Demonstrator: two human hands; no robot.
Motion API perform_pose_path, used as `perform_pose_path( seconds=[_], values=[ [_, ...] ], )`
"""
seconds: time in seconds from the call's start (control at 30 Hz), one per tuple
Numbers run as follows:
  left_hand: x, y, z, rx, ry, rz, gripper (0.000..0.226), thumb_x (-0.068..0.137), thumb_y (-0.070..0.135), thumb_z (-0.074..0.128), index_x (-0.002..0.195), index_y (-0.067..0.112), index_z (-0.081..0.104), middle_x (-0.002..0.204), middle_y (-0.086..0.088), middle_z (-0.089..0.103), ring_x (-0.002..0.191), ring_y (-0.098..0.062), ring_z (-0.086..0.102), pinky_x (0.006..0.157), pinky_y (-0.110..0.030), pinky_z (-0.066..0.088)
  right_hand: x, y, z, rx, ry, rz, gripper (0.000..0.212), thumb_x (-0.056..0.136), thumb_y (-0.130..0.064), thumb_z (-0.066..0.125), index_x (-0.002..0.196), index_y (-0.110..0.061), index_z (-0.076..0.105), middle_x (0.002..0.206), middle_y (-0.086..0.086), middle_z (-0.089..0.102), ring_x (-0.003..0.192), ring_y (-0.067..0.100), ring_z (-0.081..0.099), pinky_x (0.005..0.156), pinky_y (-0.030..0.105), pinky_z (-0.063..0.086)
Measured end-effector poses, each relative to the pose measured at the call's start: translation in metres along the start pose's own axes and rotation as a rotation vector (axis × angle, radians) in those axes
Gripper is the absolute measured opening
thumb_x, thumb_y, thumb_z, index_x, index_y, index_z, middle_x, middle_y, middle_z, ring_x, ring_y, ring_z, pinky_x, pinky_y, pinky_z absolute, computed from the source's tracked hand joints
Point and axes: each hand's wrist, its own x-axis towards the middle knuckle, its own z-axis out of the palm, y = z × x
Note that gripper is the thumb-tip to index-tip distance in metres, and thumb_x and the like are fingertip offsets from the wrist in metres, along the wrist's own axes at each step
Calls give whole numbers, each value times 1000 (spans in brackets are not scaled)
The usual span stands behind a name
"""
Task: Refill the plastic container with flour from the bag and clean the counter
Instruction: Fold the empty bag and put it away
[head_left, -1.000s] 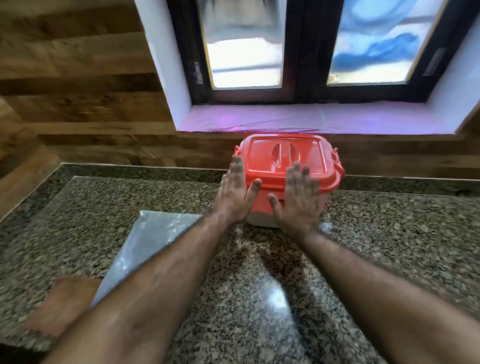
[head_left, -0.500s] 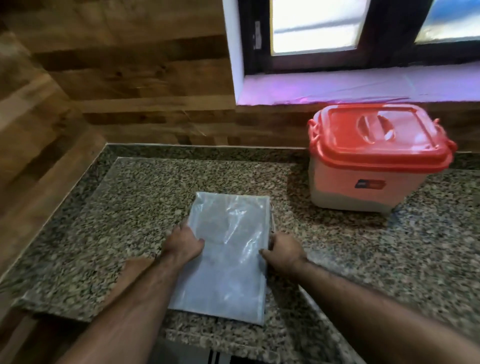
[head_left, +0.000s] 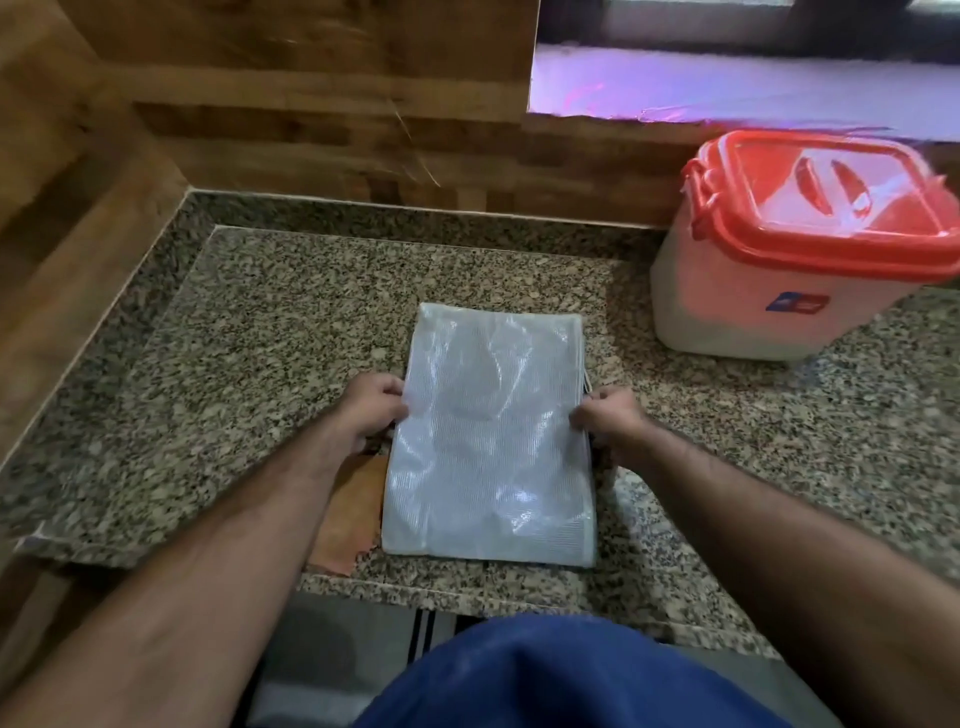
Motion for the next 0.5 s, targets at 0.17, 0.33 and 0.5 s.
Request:
perform_pose_path(
  seconds=[0.17, 0.33, 0.5],
  values=[
    [-4, -19, 3, -89, 30, 83, 28, 83, -16, 70, 89, 9, 79, 95, -18, 80, 81, -26, 74, 69, -36, 59, 11, 1, -15, 135, -183, 107, 13, 84, 13, 70, 88, 1, 74, 94, 19, 75, 78, 31, 76, 64, 35, 62],
    [-10, -24, 7, -199, 49, 106, 31, 90, -14, 71, 86, 16, 76, 81, -4, 78, 73, -22, 72, 62, -30, 58, 21, 12, -25, 113, -267, 16, 21, 88, 12, 71, 100, -2, 81, 102, 18, 81, 98, 34, 79, 93, 46, 64],
    [-9, -18, 6, -225, 93, 132, 20, 91, -15, 72, 89, 5, 76, 59, 4, 71, 44, -3, 61, 42, -18, 49, 24, 14, -28, 116, -216, -131, 16, 90, 8, 75, 95, -5, 82, 97, 7, 83, 100, 29, 79, 84, 35, 64]
  ],
)
